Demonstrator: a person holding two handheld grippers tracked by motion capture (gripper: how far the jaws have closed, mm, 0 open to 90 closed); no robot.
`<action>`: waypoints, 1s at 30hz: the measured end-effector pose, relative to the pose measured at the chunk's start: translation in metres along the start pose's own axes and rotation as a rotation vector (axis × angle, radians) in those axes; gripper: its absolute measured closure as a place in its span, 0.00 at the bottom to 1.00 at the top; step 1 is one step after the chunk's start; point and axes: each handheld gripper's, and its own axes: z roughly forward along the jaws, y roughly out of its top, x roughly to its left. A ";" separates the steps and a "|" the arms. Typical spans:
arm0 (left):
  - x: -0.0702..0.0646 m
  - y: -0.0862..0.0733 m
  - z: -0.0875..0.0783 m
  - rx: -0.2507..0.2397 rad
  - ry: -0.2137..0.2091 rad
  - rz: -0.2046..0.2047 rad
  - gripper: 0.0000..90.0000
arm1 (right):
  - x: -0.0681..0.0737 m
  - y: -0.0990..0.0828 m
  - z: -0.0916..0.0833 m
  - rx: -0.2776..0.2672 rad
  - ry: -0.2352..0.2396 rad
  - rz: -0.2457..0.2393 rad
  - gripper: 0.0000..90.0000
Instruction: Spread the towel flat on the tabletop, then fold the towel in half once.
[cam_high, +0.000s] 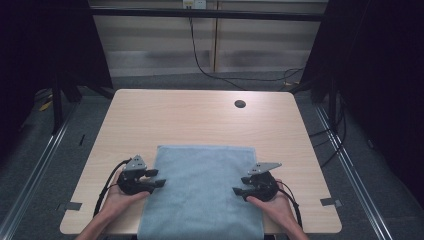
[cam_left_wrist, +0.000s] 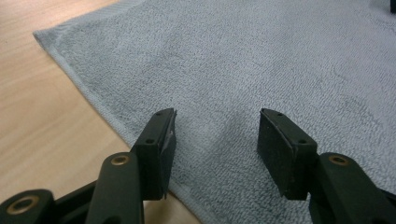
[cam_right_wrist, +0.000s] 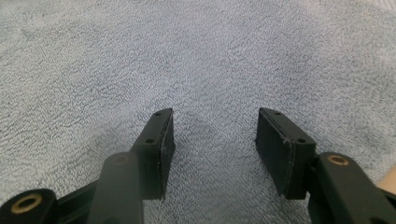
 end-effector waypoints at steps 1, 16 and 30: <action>-0.002 -0.001 -0.001 0.003 -0.004 -0.003 0.52 | 0.002 -0.001 -0.001 0.005 0.007 0.001 0.53; -0.003 -0.005 -0.003 -0.015 -0.015 -0.009 0.48 | -0.054 0.027 -0.017 -0.118 -0.049 0.067 0.44; -0.004 -0.005 -0.003 -0.016 -0.002 -0.019 0.50 | -0.097 0.044 0.014 -0.091 -0.097 0.084 0.44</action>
